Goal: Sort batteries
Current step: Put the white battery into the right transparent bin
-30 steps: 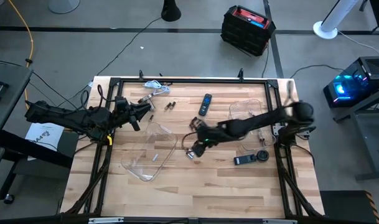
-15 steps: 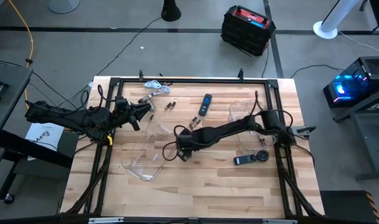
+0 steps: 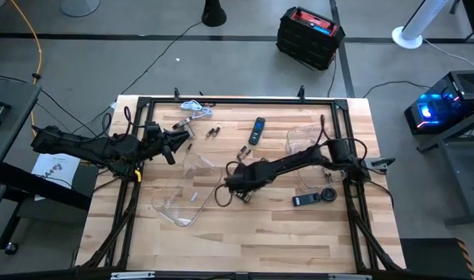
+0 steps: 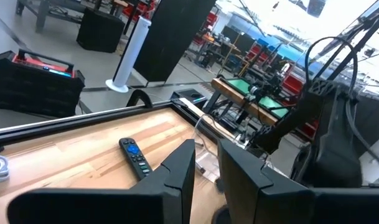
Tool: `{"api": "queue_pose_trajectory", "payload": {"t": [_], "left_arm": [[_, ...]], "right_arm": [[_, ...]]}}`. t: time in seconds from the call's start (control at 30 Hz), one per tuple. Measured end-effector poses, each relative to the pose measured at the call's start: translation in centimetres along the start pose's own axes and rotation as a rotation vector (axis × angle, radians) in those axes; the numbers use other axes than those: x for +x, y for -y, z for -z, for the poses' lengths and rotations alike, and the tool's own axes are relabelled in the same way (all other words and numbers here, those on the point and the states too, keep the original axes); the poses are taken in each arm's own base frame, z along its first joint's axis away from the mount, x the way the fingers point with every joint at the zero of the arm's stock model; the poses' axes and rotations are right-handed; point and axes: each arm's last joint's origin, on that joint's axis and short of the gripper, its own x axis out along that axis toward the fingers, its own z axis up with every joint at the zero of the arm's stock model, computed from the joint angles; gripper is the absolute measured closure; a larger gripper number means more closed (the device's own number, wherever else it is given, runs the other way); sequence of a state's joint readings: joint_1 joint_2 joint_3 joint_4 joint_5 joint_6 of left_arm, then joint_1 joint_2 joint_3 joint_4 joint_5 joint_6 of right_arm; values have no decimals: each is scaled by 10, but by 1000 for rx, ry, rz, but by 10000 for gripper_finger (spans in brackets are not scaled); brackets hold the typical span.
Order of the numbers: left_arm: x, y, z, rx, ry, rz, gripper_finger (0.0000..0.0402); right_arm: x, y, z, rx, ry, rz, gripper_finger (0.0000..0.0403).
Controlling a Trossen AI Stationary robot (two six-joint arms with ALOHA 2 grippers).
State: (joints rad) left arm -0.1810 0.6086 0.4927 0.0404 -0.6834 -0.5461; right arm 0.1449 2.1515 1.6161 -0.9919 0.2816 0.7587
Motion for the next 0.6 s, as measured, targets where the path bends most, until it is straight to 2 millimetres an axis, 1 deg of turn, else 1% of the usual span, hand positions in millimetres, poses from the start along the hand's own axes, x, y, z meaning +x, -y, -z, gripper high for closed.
{"api": "queue_pose_trajectory", "payload": {"t": [0.07,0.17,0.23,0.3,0.37,0.4,0.5,0.6], "left_arm": [[0,0,0,0,0,0,337],[0,0,0,2,0,0,337],[0,0,0,6,0,0,337],[0,0,0,6,0,1,337],[0,0,0,7,0,1,337],[0,0,0,7,0,1,337],[0,0,0,7,0,1,337],[0,0,0,7,-1,2,337]], "right_arm": [[-20,18,-3,9,29,70,393],[-50,43,-2,18,67,167,400],[-67,54,-1,46,78,162,397],[-85,63,3,57,75,110,396],[-99,65,7,59,76,52,396],[-103,64,10,49,69,29,396],[-107,51,21,-2,24,-41,388],[-111,35,37,-61,-11,-110,362]]}}
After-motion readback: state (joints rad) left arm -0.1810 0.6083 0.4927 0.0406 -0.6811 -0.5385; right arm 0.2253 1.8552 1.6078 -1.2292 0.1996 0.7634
